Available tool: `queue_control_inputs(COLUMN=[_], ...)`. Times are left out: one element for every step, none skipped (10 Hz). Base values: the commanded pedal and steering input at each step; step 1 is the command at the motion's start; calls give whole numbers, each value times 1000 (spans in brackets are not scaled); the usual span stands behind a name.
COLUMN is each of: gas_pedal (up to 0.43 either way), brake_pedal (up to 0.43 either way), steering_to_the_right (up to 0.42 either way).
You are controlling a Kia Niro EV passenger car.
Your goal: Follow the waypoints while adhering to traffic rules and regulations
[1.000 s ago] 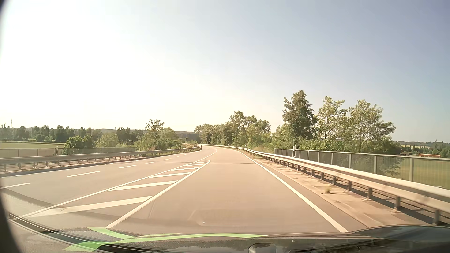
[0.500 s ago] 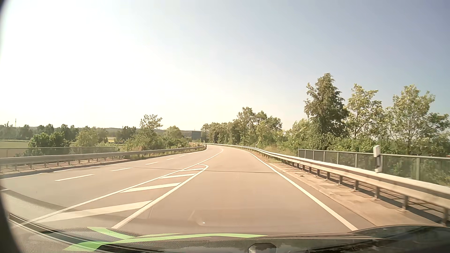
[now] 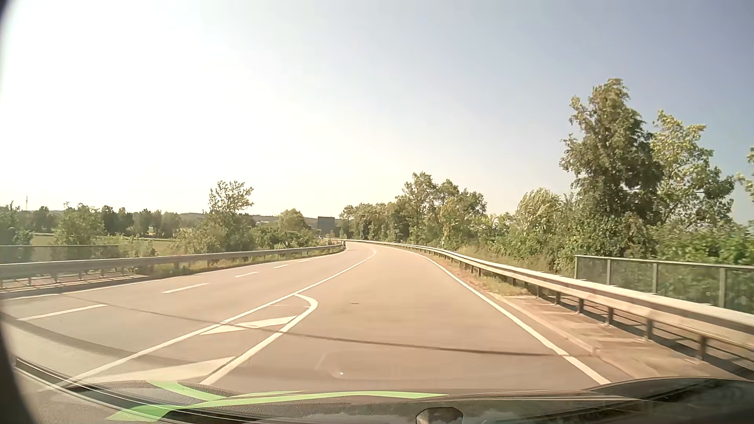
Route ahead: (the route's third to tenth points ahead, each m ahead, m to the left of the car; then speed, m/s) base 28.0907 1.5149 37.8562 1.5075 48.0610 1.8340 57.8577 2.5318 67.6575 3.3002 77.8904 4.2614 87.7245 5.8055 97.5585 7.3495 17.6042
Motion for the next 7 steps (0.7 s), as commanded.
queue_control_inputs(gas_pedal=[449, 449, 449, 449, 449, 441, 441], brake_pedal=[0, 0, 0, 0, 0, 0, 0], steering_to_the_right=[-6, -5, -5, -5, -5, -3, -3])
